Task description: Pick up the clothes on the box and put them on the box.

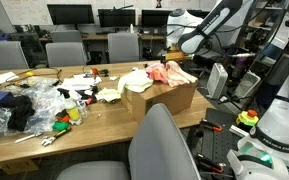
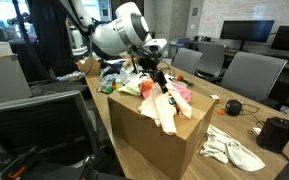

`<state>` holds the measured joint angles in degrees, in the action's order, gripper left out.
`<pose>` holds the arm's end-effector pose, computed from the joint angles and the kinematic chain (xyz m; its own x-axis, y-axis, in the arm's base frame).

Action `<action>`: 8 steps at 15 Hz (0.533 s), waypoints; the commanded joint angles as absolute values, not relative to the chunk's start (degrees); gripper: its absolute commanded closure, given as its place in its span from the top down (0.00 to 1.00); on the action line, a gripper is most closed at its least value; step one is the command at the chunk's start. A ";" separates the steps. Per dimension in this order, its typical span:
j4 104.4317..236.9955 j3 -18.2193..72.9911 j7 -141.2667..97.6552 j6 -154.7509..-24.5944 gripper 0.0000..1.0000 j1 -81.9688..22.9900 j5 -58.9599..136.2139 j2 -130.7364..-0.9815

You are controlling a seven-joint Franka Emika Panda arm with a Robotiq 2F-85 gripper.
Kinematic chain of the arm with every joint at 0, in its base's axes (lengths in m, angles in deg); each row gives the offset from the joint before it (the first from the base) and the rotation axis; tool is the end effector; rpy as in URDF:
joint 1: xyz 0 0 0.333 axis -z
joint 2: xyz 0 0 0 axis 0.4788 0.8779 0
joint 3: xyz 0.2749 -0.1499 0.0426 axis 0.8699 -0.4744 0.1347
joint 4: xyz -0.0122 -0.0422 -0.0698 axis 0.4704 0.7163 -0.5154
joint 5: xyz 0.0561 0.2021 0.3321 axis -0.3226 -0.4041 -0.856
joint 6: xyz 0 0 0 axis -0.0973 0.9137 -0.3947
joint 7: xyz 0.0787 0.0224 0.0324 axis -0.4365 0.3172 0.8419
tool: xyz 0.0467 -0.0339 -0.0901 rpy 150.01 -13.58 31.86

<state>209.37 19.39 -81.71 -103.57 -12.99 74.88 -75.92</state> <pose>0.4852 -0.2392 0.3205 0.4813 -0.7671 0.4242 -0.8723 -0.4667 0.1458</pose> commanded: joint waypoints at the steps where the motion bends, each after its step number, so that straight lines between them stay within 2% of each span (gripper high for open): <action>1: 208.38 18.04 -81.49 -106.22 1.00 -15.33 74.64 -73.86; 2: 208.32 17.99 -81.31 -106.27 0.91 -15.66 74.32 -73.39; 3: 208.33 17.86 -81.21 -106.43 0.74 -15.97 74.27 -72.93; 8: 208.95 17.17 -80.39 -106.44 0.35 -16.62 72.84 -71.64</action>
<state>209.36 18.76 -81.64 -105.17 -15.38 74.50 -72.57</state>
